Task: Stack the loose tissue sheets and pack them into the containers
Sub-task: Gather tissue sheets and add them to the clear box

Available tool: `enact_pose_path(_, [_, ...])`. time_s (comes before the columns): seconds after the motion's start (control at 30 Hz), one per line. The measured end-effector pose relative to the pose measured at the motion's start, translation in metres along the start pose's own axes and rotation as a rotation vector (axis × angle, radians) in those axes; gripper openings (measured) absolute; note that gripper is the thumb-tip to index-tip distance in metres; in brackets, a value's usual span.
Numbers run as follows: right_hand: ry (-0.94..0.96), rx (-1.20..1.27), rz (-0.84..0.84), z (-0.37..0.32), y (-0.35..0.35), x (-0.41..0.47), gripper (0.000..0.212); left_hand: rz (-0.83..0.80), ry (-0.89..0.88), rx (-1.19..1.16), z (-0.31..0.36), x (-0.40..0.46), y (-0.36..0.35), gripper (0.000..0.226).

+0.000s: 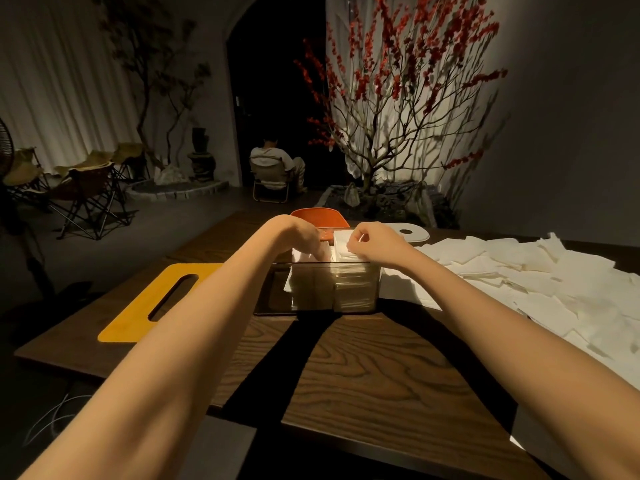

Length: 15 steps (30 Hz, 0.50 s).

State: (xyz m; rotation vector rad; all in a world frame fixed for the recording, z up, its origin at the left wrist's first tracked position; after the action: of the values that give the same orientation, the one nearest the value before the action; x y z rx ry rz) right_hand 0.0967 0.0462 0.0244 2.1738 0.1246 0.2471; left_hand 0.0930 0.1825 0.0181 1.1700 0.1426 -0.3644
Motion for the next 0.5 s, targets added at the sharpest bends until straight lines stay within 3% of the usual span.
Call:
enact_pose_path(0.17, [-0.003,-0.044,-0.037,-0.002,0.0,-0.001,0.006,-0.05,0.059,-0.129,-0.011,0.001,-0.012,0.049])
enact_pose_path(0.27, [-0.003,-0.025,-0.044,-0.001,0.0,-0.001,0.005,-0.05,0.007,-0.112,-0.006,-0.002,-0.01,0.036])
enact_pose_path(0.5, [0.012,0.113,0.108,-0.002,0.023,-0.005,0.006,0.442,-0.165,-0.223,0.017,-0.007,0.025,0.025])
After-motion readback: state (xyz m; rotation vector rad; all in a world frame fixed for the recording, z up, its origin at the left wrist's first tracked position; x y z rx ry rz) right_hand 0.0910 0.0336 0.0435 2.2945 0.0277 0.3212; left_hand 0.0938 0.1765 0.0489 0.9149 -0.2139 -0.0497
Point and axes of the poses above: each hand's wrist, its own x-axis towards the middle knuckle, its own y-axis out of the back of the hand, z = x × y, the point moved 7 cm from there along x, towards the middle knuckle, and after that the axes turned 7 degrees about -y, right-handed, at the moved point
